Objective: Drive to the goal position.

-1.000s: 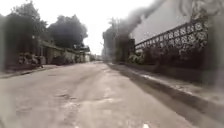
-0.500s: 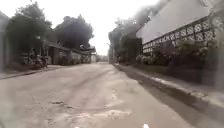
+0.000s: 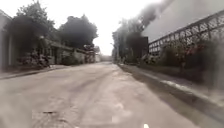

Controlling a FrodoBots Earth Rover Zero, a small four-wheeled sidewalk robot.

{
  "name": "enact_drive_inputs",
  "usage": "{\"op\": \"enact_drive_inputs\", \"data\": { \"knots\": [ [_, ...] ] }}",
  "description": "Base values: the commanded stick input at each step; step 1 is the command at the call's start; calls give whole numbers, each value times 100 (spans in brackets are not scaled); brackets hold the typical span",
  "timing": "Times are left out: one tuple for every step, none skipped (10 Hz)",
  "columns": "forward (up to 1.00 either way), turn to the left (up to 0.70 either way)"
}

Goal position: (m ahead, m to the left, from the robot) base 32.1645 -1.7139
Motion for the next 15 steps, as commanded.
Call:
{"op": "enact_drive_inputs", "data": {
  "knots": [
    [70, 10],
    [70, 11],
    [70, 5],
    [70, 0],
    [70, 1],
    [70, 4],
    [70, 1],
    [70, 5],
    [70, 0],
    [70, 3],
    [70, 6],
    [70, 2],
    [70, 9],
    [70, 12],
    [70, 5]
  ]
}}
